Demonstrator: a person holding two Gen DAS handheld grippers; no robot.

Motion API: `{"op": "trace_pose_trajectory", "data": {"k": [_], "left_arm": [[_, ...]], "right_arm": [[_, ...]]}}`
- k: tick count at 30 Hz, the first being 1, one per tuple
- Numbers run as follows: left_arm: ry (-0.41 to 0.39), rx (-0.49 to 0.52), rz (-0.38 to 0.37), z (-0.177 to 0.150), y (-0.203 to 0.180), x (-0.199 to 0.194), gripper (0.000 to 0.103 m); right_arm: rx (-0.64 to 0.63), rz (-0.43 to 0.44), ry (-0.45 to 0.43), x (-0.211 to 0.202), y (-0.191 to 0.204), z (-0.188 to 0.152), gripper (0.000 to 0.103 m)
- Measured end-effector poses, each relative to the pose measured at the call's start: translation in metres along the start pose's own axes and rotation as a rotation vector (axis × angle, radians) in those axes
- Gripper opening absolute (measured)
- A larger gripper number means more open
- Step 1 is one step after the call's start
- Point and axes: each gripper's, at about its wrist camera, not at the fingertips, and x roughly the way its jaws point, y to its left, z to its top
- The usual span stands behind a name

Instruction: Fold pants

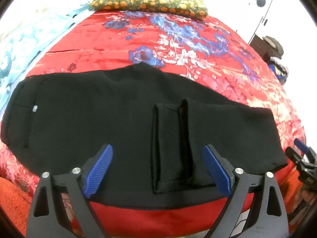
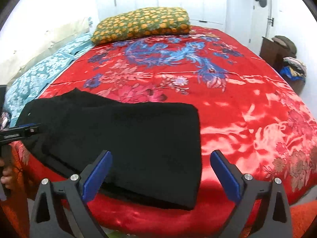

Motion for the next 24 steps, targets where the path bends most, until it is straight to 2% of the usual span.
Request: {"op": "trace_pose_trajectory", "data": {"k": [3,8,13,16,19,21,24], "left_arm": [[0.003,-0.014,-0.01,0.002,0.004,-0.002,0.095],[0.015,-0.043,-0.009,0.004,0.015,-0.004,0.095],[0.002,-0.075,0.056,0.012,0.04,-0.011,0.095],[0.017,-0.112,0.084,0.027,0.07,-0.019,0.095],[-0.018,-0.154,0.081,0.056,0.121,-0.038,0.096],[0.006,-0.174,0.099,0.08,0.173,-0.042,0.097],[0.043,-0.231,0.106,0.092,0.24,-0.034,0.097]], "right_arm": [[-0.012,-0.074,-0.005,0.002,0.002,0.0,0.103],[-0.056,-0.135,-0.041,-0.003,0.014,0.005,0.103],[-0.131,-0.136,-0.026,-0.001,0.035,0.005,0.103],[-0.182,-0.107,-0.006,0.002,0.048,0.002,0.103],[-0.224,-0.091,-0.003,0.004,0.057,-0.001,0.103],[-0.237,-0.08,0.0,0.005,0.061,-0.002,0.103],[-0.236,-0.063,0.0,0.006,0.061,-0.002,0.103]]}}
